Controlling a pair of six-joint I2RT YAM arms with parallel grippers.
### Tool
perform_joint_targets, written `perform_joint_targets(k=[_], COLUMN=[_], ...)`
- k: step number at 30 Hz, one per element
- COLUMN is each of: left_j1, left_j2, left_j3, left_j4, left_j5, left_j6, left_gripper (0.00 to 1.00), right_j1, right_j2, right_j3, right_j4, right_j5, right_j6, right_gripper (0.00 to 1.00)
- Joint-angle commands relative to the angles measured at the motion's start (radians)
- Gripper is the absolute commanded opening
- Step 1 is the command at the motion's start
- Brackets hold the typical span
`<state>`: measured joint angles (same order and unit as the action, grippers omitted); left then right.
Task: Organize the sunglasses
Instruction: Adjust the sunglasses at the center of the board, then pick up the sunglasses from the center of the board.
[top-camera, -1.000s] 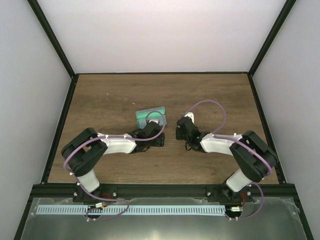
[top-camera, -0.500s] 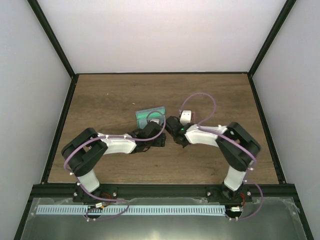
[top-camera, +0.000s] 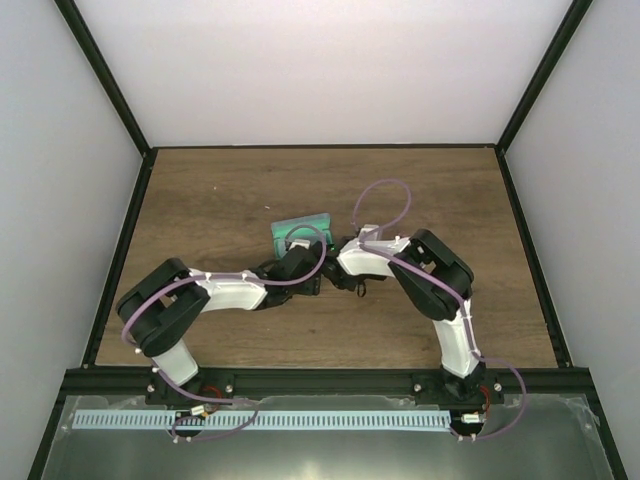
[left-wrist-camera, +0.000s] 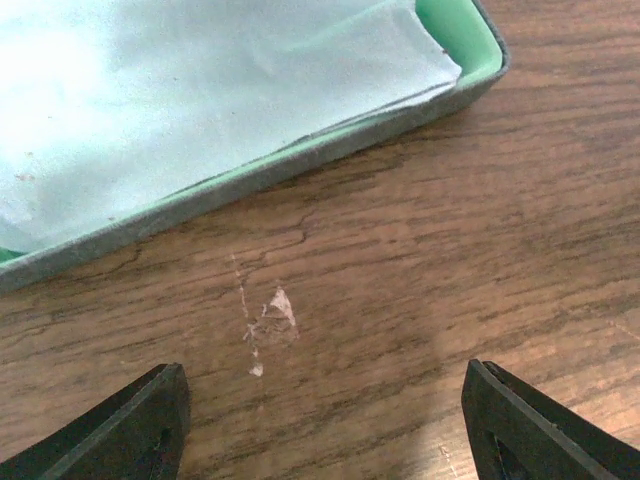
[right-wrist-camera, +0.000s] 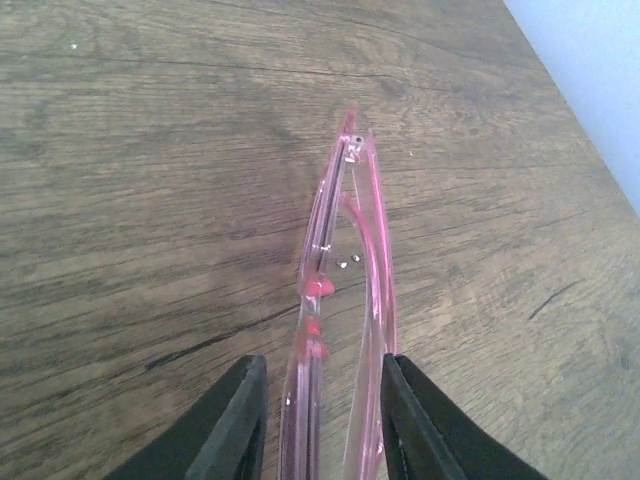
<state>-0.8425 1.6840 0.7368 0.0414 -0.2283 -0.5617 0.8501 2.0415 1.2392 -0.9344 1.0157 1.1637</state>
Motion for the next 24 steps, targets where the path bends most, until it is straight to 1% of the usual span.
perform_joint_targets(k=[1, 3, 6, 8, 9, 11, 13, 14, 15, 18, 21, 24], left_j1=[-0.019, -0.019, -0.018, -0.019, -0.02, -0.019, -0.019, -0.019, -0.019, -0.02, -0.02, -0.021], left_j2=[-0.017, -0.017, -0.021, -0.025, -0.028, -0.029, -0.029, -0.028, -0.029, -0.03, -0.029, -0.017], left_j3=[-0.005, -0.004, -0.006, -0.009, -0.011, -0.014, -0.017, -0.016, -0.017, -0.017, -0.02, -0.02], left_j4=[0.015, 0.015, 0.014, 0.012, 0.012, 0.009, 0.007, 0.008, 0.007, 0.007, 0.02, 0.03], left_j5=[0.083, 0.083, 0.083, 0.081, 0.079, 0.076, 0.074, 0.075, 0.074, 0.073, 0.081, 0.091], left_j6=[-0.036, -0.037, -0.041, -0.042, -0.043, -0.044, -0.045, -0.046, -0.045, -0.047, -0.051, -0.056], left_gripper=[0.77, 0.77, 0.77, 0.77, 0.77, 0.77, 0.77, 0.77, 0.77, 0.77, 0.77, 0.77], right_j1=[0.055, 0.055, 0.046, 0.029, 0.017, -0.017, -0.048, -0.062, -0.078, -0.118, -0.158, -0.197], right_j2=[-0.038, -0.111, -0.243, -0.332, -0.373, -0.446, -0.515, -0.538, -0.56, -0.605, -0.606, -0.561], right_j3=[-0.078, -0.139, -0.255, -0.347, -0.385, -0.449, -0.497, -0.522, -0.538, -0.581, -0.594, -0.578], right_j4=[0.072, 0.229, 0.479, 0.623, 0.686, 0.797, 0.885, 0.918, 0.941, 0.981, 0.984, 0.971], right_j5=[0.031, -0.009, -0.13, -0.215, -0.254, -0.34, -0.411, -0.444, -0.476, -0.528, -0.548, -0.562], right_j6=[-0.077, -0.204, -0.374, -0.437, -0.467, -0.508, -0.529, -0.544, -0.549, -0.543, -0.533, -0.546], right_gripper=[0.35, 0.35, 0.35, 0.35, 0.37, 0.46, 0.53, 0.56, 0.56, 0.56, 0.53, 0.47])
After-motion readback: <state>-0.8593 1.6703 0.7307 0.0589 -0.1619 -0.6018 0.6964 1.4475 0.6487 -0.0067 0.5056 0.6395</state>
